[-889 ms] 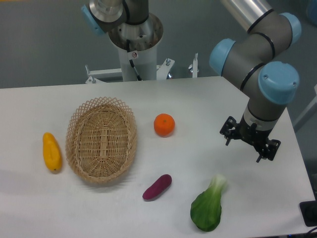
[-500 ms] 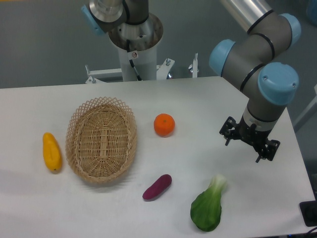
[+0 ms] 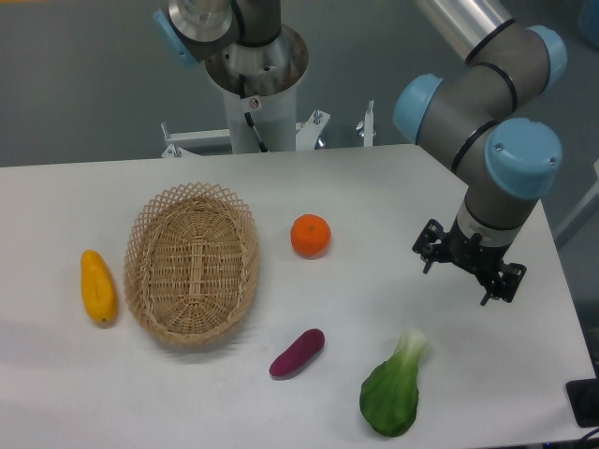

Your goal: Pick up the green vegetable from the table

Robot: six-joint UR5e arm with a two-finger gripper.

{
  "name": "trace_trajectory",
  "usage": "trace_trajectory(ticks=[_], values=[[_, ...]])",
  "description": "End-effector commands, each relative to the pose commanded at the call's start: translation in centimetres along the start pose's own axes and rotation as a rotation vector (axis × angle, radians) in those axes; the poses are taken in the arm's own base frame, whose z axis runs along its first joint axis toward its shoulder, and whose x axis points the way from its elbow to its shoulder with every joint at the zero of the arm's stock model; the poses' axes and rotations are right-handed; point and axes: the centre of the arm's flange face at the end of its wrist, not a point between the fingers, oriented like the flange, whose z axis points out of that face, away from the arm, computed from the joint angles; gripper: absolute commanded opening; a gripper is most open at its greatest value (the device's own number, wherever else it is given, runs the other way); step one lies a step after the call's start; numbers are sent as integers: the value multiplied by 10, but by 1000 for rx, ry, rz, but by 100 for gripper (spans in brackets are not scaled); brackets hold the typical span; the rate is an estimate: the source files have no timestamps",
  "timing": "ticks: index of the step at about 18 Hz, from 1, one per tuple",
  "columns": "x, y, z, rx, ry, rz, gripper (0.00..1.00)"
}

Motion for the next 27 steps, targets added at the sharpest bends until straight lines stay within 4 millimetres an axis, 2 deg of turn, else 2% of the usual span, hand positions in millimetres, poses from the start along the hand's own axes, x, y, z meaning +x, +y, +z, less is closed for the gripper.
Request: trace_trajectory(ticks=[3,7,10,12,15,20,25,27], values=[[5,2,12,-6,21,3,100],[8,0,18,-2,35,4,100],[24,-23,16,-4,40,-15,100],[45,-42,26,-11,59,-89,100],[42,-47,29,-1,42,-90,100],[39,-59,58,5,32,-71,100],[34,-65,75,9,23,-64,100],[29,-78,78,17,8,-57,100]])
